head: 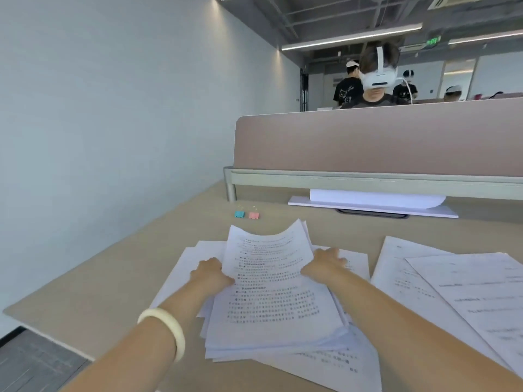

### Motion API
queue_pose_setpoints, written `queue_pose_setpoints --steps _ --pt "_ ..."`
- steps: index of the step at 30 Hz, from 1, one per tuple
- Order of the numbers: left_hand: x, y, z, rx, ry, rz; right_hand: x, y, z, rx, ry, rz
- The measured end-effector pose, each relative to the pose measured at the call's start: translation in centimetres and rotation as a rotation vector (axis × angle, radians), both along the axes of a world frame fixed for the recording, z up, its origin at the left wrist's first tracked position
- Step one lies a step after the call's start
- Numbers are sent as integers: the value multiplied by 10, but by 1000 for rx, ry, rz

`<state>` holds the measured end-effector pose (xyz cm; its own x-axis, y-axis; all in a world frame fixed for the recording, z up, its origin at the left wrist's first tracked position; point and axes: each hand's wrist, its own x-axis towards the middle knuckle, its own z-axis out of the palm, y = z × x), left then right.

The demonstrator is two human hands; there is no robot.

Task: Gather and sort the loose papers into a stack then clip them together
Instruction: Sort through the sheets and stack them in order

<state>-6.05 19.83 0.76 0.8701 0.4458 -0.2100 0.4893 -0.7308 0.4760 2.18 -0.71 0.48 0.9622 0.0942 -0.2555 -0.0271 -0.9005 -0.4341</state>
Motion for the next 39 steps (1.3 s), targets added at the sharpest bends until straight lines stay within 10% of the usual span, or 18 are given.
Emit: queue_pose_setpoints --steps 7,20,39 --pt "-5 -2 13 -563 -154 101 2 -7 17 392 117 68" --pt "-13 -6 11 -580 -215 197 -12 -51 16 805 12 -65" --pt "-2 -55 26 -746 63 60 -32 -98 -11 438 18 -96"
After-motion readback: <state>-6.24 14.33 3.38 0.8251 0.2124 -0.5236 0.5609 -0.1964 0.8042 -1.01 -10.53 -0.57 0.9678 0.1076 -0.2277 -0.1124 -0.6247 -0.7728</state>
